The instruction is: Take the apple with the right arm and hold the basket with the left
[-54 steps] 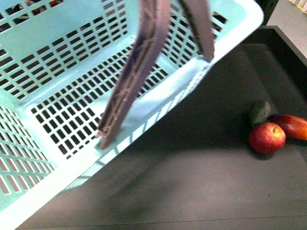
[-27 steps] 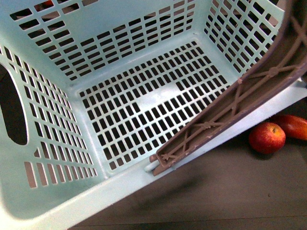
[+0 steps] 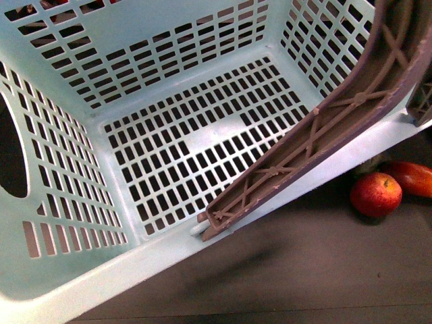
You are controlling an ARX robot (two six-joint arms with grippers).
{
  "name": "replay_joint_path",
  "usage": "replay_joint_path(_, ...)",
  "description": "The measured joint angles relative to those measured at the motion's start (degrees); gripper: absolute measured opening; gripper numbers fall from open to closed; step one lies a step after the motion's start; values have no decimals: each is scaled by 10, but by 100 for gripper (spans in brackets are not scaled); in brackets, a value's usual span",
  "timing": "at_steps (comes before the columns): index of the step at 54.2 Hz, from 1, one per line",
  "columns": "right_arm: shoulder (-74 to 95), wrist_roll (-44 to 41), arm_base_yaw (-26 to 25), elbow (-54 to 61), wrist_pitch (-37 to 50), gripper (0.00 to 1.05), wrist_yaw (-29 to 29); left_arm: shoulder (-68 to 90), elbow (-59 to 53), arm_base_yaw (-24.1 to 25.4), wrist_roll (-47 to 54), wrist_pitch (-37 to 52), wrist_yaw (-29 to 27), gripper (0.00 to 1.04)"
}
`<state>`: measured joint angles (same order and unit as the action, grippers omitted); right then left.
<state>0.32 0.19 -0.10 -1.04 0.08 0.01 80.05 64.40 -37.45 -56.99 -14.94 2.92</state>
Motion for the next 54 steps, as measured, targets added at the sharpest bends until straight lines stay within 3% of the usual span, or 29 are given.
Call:
replay_joint_path(2, 5, -5, 2, -2, -8, 96, 8, 0, 0, 0, 0, 0, 0, 19)
replay_joint_path(6, 76, -38, -14, -50, -129, 96, 36, 0, 0, 0, 1, 0, -1, 19)
replay_joint_path(11, 174, -69, -77, -68, -170, 96, -6, 0, 0, 0, 2, 0, -2, 19)
replay_joint_path(17, 318, -122, -179, -66, -57, 96, -54, 0, 0, 0, 1, 0, -1, 19)
replay_joint_path(22, 449, -153, -203, -66, 57, 96, -61, 0, 0, 0, 3, 0, -2, 19)
replay_joint_path(34, 772, -209, -192, -107, 293, 96, -38, 0, 0, 0, 2, 0, -1, 19)
replay_joint_path(43, 981, -201, -144, -200, 302, 96, -37, 0, 0, 0, 2, 0, -2, 19)
replay_joint_path(54, 1157, -119, -85, -326, 287, 96, 4, 0, 0, 0, 2, 0, -1, 19)
